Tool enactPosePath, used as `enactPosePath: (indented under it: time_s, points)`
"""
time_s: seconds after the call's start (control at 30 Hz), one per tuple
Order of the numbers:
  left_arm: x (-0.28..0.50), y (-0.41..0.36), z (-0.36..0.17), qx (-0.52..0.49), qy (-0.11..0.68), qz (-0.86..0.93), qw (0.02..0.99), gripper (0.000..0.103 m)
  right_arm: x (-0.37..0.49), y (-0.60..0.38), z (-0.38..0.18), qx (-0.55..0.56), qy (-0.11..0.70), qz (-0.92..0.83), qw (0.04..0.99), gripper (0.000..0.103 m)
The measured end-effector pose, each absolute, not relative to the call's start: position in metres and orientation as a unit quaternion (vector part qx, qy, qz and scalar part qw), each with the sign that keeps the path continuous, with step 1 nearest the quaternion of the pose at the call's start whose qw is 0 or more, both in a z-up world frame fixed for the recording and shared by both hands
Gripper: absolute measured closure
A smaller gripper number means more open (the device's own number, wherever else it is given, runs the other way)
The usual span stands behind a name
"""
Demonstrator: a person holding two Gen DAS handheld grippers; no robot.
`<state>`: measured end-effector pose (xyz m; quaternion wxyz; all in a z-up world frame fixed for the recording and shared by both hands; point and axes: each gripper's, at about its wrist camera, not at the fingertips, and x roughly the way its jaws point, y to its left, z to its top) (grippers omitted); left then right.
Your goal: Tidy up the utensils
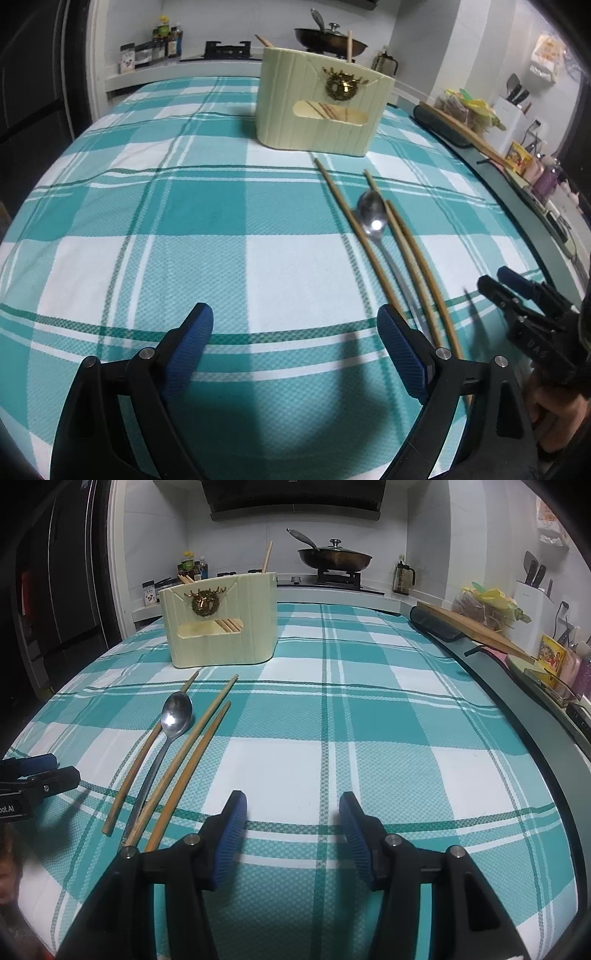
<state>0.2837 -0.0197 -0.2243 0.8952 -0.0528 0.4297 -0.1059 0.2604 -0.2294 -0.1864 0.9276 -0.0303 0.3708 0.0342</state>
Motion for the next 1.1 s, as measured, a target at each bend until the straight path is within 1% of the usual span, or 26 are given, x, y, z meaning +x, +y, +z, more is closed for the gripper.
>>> enactPosePath:
  time_s: [0.2,0.23,0.3,0.37,0.43,0.5,0.53,0.57,0.6,0.63,0.67,0.77,0.87,0.93,0.97,1.03,1.1]
  points:
    - [0.3,-0.065,-0.223,0.001,0.432,-0.108,0.895,0.013,0.26,-0.232,-0.186,-0.024,0.369,0.029,0.929,0.05]
    - [0.303,-0.069,-0.226,0.009,0.436,-0.104,0.894,0.014,0.26,-0.232,-0.186,-0.024,0.368,0.029,0.929,0.05]
    - [0.309,-0.075,-0.233,0.02,0.446,-0.096,0.889,0.021,0.259,-0.232,-0.185,-0.023,0.366,0.029,0.93,0.05]
    - [0.31,-0.077,-0.237,0.031,0.452,-0.089,0.887,0.026,0.259,-0.232,-0.185,-0.022,0.365,0.03,0.93,0.05]
    - [0.308,-0.079,-0.237,0.038,0.445,-0.095,0.89,0.037,0.259,-0.232,-0.185,-0.021,0.366,0.032,0.93,0.05]
    - [0.307,-0.079,-0.235,0.039,0.44,-0.102,0.891,0.063,0.26,-0.232,-0.186,-0.019,0.368,0.036,0.929,0.05]
    - [0.306,-0.079,-0.235,0.039,0.439,-0.103,0.892,0.068,0.261,-0.232,-0.186,-0.017,0.37,0.038,0.928,0.05]
    - [0.305,-0.079,-0.235,0.039,0.438,-0.103,0.892,0.075,0.262,-0.233,-0.187,-0.014,0.374,0.043,0.926,0.05]
    - [0.304,-0.079,-0.234,0.038,0.436,-0.103,0.893,0.087,0.264,-0.234,-0.188,-0.009,0.379,0.046,0.924,0.05]
    - [0.304,-0.079,-0.234,0.037,0.435,-0.103,0.894,0.094,0.266,-0.235,-0.188,-0.004,0.384,0.047,0.922,0.05]
    - [0.303,-0.078,-0.234,0.035,0.435,-0.102,0.894,0.096,0.268,-0.236,-0.188,0.001,0.39,0.047,0.92,0.05]
    - [0.3,-0.073,-0.234,0.028,0.434,-0.09,0.896,0.099,0.268,-0.227,-0.185,0.044,0.41,0.088,0.907,0.05]
    - [0.296,-0.062,-0.233,0.02,0.433,-0.064,0.899,0.099,0.267,-0.199,-0.184,0.034,0.43,0.122,0.894,0.051]
    - [0.293,-0.051,-0.233,0.016,0.434,-0.047,0.9,0.099,0.268,-0.187,-0.187,0.029,0.445,0.137,0.885,0.068]
    - [0.291,-0.047,-0.233,0.014,0.435,-0.042,0.899,0.099,0.269,-0.182,-0.189,0.028,0.453,0.141,0.88,0.069]
    - [0.287,-0.037,-0.233,0.01,0.437,-0.031,0.899,0.099,0.269,-0.176,-0.193,0.013,0.463,0.138,0.876,0.076]
    - [0.284,-0.028,-0.233,0.007,0.439,-0.024,0.898,0.099,0.267,-0.172,-0.192,-0.008,0.462,0.137,0.876,0.078]
